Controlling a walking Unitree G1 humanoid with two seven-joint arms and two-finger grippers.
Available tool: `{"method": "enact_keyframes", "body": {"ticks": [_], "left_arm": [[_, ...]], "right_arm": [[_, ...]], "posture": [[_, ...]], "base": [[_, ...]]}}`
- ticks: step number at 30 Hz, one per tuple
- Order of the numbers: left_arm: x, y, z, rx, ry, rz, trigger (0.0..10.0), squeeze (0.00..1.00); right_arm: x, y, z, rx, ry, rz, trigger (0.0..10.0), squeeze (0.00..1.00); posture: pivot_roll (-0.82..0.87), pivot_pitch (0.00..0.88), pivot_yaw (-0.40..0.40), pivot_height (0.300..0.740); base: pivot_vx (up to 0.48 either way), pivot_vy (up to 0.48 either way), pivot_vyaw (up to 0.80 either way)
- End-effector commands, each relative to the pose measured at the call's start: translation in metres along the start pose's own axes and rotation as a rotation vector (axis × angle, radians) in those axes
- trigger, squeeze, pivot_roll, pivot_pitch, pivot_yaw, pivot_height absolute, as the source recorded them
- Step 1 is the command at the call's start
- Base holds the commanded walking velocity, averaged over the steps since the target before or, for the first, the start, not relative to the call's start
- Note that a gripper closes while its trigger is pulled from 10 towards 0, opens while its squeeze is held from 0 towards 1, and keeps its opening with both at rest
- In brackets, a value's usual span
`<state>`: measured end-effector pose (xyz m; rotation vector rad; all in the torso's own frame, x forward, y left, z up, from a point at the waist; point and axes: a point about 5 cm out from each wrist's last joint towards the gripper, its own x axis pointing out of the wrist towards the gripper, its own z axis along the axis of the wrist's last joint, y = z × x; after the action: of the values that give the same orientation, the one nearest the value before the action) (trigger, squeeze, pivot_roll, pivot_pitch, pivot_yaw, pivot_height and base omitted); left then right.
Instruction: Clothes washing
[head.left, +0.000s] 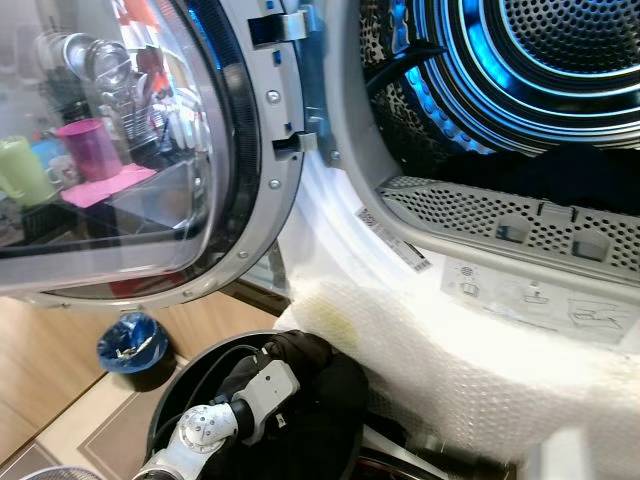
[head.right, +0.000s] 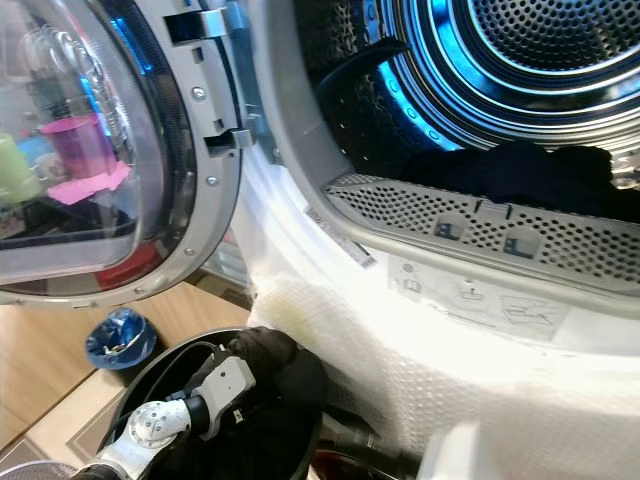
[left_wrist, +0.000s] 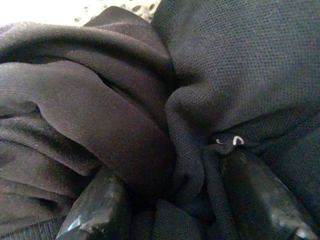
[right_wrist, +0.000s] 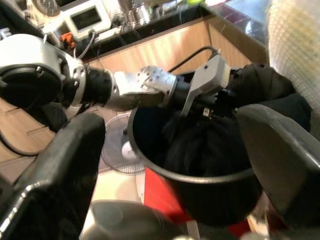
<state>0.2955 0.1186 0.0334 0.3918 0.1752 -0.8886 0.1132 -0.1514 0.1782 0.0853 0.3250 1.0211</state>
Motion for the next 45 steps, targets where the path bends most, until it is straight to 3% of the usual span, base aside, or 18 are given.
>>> {"method": "enact_keyframes", "body": {"ticks": [1, 2, 7, 9, 16, 18, 21, 25, 26, 30, 31, 33, 35, 39, 42, 45], "left_arm": [[-0.007, -0.01, -0.017, -0.016, 0.08, -0.046, 10.0, 0.0], [-0.007, -0.01, -0.017, -0.016, 0.08, -0.046, 10.0, 0.0], [-0.008, -0.01, -0.017, -0.008, 0.084, -0.061, 10.0, 0.0], [-0.008, -0.009, -0.017, -0.007, 0.084, -0.061, 10.0, 0.0], [-0.008, -0.011, -0.017, 0.0, 0.081, -0.074, 10.0, 0.0], [-0.008, -0.011, -0.017, 0.0, 0.081, -0.074, 10.0, 0.0], [-0.008, -0.01, -0.017, -0.006, 0.08, -0.075, 10.0, 0.0], [-0.008, -0.011, -0.018, -0.02, 0.081, -0.075, 10.0, 0.0], [-0.009, -0.011, -0.018, -0.029, 0.078, -0.072, 10.0, 0.0], [-0.01, -0.009, -0.018, -0.039, 0.072, -0.054, 10.0, 0.0], [-0.012, -0.006, -0.019, -0.044, 0.076, -0.036, 10.0, 0.0], [-0.014, -0.004, -0.019, -0.047, 0.074, -0.019, 10.0, 0.0], [-0.014, -0.002, -0.018, -0.064, 0.063, -0.004, 10.0, 0.0], [-0.013, 0.001, -0.016, -0.09, 0.047, 0.0, 10.0, 0.0], [-0.015, 0.01, -0.012, -0.153, 0.029, -0.003, 10.0, 0.0], [-0.018, 0.013, -0.013, -0.181, 0.034, -0.007, 10.0, 0.0]], "right_arm": [[-0.001, -0.005, -0.017, 0.037, 0.004, -0.039, 10.0, 0.0], [-0.001, -0.005, -0.017, 0.037, 0.004, -0.039, 10.0, 0.0], [-0.005, -0.009, -0.06, 0.201, 0.011, -0.117, 10.0, 0.0], [-0.005, -0.007, -0.072, 0.217, 0.027, -0.143, 10.0, 0.0], [-0.009, -0.041, -0.145, 0.433, 0.088, -0.488, 10.0, 0.0], [-0.009, -0.045, -0.155, 0.443, 0.093, -0.533, 10.0, 0.0], [-0.007, -0.062, -0.187, 0.524, 0.138, -0.691, 10.0, 0.0], [-0.001, -0.07, -0.212, 0.583, 0.202, -0.784, 10.0, 0.0], [0.002, -0.075, -0.226, 0.587, 0.261, -0.84, 10.0, 0.0], [0.0, -0.081, -0.245, 0.646, 0.333, -0.956, 10.0, 0.0], [-0.006, -0.083, -0.259, 0.627, 0.481, -1.058, 10.0, 0.0], [-0.019, -0.087, -0.268, 0.598, 0.601, -1.201, 10.0, 0.0], [-0.028, -0.09, -0.271, 0.637, 0.601, -1.315, 10.0, 0.0], [-0.03, -0.092, -0.272, 0.672, 0.563, -1.382, 10.0, 0.0], [-0.013, -0.088, -0.279, 0.73, 0.562, -1.353, 10.0, 0.0], [-0.009, -0.085, -0.281, 0.72, 0.595, -1.354, 10.0, 0.0]], "posture": [[-0.07, 0.036, 0.118, 0.74], [-0.07, 0.036, 0.118, 0.74], [-0.07, 0.029, 0.119, 0.74], [-0.07, 0.023, 0.117, 0.74], [-0.06, 0.012, 0.119, 0.74], [-0.06, 0.012, 0.119, 0.74], [-0.06, 0.02, 0.123, 0.74], [-0.06, 0.028, 0.124, 0.74], [-0.06, 0.028, 0.124, 0.74], [-0.04, 0.034, 0.12, 0.74], [-0.03, 0.036, 0.121, 0.74], [-0.03, 0.033, 0.121, 0.74], [-0.03, 0.026, 0.12, 0.74], [-0.03, 0.015, 0.124, 0.74], [-0.01, 0.0, 0.131, 0.74], [-0.01, 0.0, 0.136, 0.74]], "base": [[0.0, 0.0, 0.0], [0.0, 0.0, 0.0], [0.0, 0.0, 0.0], [0.0, 0.0, 0.0], [0.0, 0.0, 0.0], [0.0, 0.0, 0.0], [0.0, 0.0, 0.0], [0.0, 0.0, 0.0], [0.0, 0.0, 0.0], [0.0, 0.0, 0.0], [0.0, 0.0, 0.0], [0.0, 0.0, 0.0], [0.0, 0.0, 0.0], [0.0, 0.0, 0.0], [0.0, 0.0, 0.0], [0.0, 0.0, 0.0]]}}
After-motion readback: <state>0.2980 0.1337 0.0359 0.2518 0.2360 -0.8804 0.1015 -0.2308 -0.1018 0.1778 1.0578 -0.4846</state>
